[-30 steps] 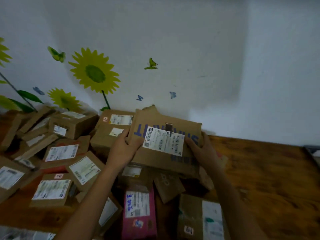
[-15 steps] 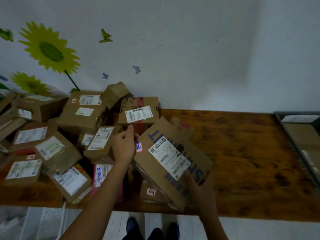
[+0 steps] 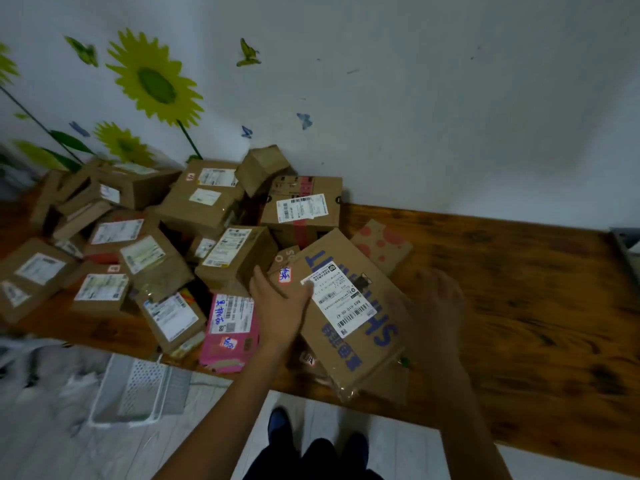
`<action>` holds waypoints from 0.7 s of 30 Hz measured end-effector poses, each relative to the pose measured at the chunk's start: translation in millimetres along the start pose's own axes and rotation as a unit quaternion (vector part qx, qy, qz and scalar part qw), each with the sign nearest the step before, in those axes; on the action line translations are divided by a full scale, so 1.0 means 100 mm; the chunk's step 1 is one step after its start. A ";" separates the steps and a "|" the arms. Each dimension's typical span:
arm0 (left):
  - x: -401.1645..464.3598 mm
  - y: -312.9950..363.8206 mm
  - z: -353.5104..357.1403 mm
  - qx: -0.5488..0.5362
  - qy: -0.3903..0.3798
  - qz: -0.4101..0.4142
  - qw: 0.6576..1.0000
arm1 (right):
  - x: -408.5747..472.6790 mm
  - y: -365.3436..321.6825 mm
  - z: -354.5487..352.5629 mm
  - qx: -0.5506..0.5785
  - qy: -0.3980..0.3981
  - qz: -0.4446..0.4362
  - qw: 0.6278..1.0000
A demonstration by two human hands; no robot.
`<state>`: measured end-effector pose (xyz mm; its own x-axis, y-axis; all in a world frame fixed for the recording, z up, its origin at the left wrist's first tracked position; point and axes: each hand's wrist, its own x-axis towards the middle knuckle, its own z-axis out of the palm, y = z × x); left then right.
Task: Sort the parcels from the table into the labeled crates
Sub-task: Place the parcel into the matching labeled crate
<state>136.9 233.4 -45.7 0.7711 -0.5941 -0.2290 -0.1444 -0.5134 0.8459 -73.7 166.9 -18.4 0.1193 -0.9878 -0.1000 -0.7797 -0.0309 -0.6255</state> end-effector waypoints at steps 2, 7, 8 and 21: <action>-0.20 -0.15 0.07 -0.065 -0.006 -0.012 0.998 | 0.26 -0.16 -0.03 -0.009 -0.156 -0.008 0.988; -0.39 -0.33 0.22 -0.155 -0.072 -0.038 0.985 | 0.38 -0.34 0.01 -0.042 -0.281 -0.020 0.959; -0.40 -0.30 0.20 -0.175 -0.079 -0.034 0.981 | 0.35 -0.36 0.00 -0.038 -0.273 -0.026 0.961; -0.44 0.38 -0.50 -0.225 -0.122 0.002 0.967 | -0.20 -0.08 -0.09 0.336 -0.149 0.023 0.930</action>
<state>128.4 271.5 20.6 0.5932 -0.7527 -0.2855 0.1794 -0.2221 0.9584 -75.2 185.2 -4.9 0.3386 -0.8965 -0.2855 -0.2408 0.2108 -0.9474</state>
